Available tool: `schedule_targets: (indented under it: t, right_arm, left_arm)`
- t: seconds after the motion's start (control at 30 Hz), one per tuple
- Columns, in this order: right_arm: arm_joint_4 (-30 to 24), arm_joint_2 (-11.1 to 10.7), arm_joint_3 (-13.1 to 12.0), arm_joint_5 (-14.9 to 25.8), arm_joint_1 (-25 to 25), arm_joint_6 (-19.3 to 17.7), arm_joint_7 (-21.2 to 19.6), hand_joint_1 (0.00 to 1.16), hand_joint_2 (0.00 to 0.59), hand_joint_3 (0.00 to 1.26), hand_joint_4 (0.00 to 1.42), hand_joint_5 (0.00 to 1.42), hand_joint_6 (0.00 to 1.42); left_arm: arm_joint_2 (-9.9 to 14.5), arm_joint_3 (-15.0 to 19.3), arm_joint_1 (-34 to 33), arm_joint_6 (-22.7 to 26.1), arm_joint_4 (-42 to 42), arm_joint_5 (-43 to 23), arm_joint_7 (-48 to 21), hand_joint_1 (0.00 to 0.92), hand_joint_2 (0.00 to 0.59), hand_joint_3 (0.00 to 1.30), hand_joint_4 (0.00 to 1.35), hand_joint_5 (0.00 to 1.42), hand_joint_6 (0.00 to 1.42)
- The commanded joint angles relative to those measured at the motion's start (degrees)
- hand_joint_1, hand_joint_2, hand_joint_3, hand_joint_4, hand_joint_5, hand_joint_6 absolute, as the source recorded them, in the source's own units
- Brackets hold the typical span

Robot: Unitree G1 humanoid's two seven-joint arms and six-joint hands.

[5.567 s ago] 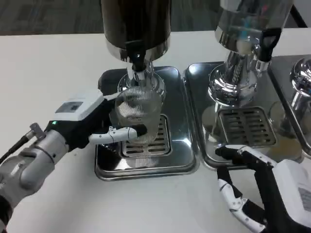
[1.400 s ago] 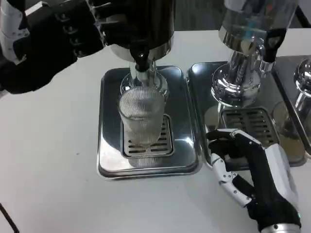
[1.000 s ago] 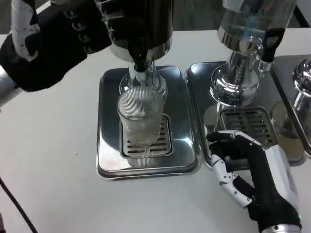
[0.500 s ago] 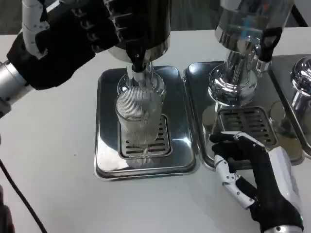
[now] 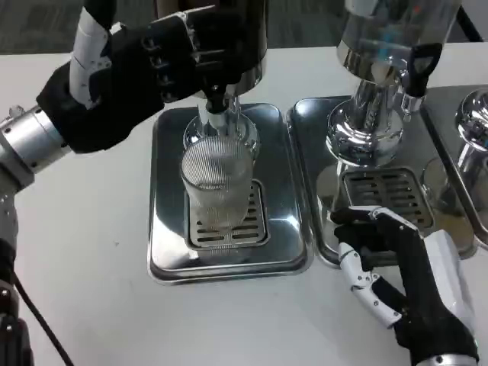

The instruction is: Grasp the cup under the faucet to collect the drink, then remove the cup.

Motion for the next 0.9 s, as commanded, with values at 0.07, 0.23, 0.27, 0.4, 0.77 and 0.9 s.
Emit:
schedule_targets:
  t: [0.07,0.23,0.27,0.4,0.77,0.9]
  right_arm:
    - [-0.65,-0.05,-0.01,0.3,0.58,0.51,0.24,0.52,0.454,0.5,0.51,0.51,0.42]
    - [-0.59,0.05,0.07,0.31,0.67,0.56,0.2,0.52,0.454,0.5,0.51,0.51,0.42]
    - [-0.57,0.03,0.1,0.3,0.7,0.55,0.22,0.52,0.454,0.5,0.51,0.51,0.42]
    - [-0.49,-0.05,0.07,0.43,0.76,0.53,0.31,0.52,0.454,0.5,0.51,0.51,0.42]
    - [-1.02,-0.29,-0.02,0.57,0.81,0.74,0.9,0.52,0.454,0.5,0.51,0.51,0.42]
    - [-1.3,-0.34,-0.01,0.57,0.86,1.03,1.19,0.52,0.454,0.5,0.51,0.51,0.42]
  left_arm:
    - [-0.4,-1.02,-0.76,-2.77,1.06,1.44,-0.29,0.0,0.034,0.25,0.14,0.21,0.17]
    - [-0.48,-1.85,-0.34,-5.36,1.41,2.45,-0.39,0.0,0.03,0.26,0.16,0.21,0.17]
    - [-0.51,-1.97,-0.17,-6.0,1.3,2.69,-0.54,0.0,0.03,0.27,0.17,0.22,0.17]
    - [-0.4,-2.39,0.19,-8.35,1.28,3.54,-1.17,0.0,0.029,0.27,0.17,0.23,0.17]
    - [0.66,-4.83,1.48,-16.12,3.03,6.2,-2.11,0.0,0.025,0.27,0.18,0.23,0.17]
    - [0.39,-4.79,1.94,-18.1,3.4,6.04,-2.08,0.0,0.027,0.28,0.18,0.23,0.16]
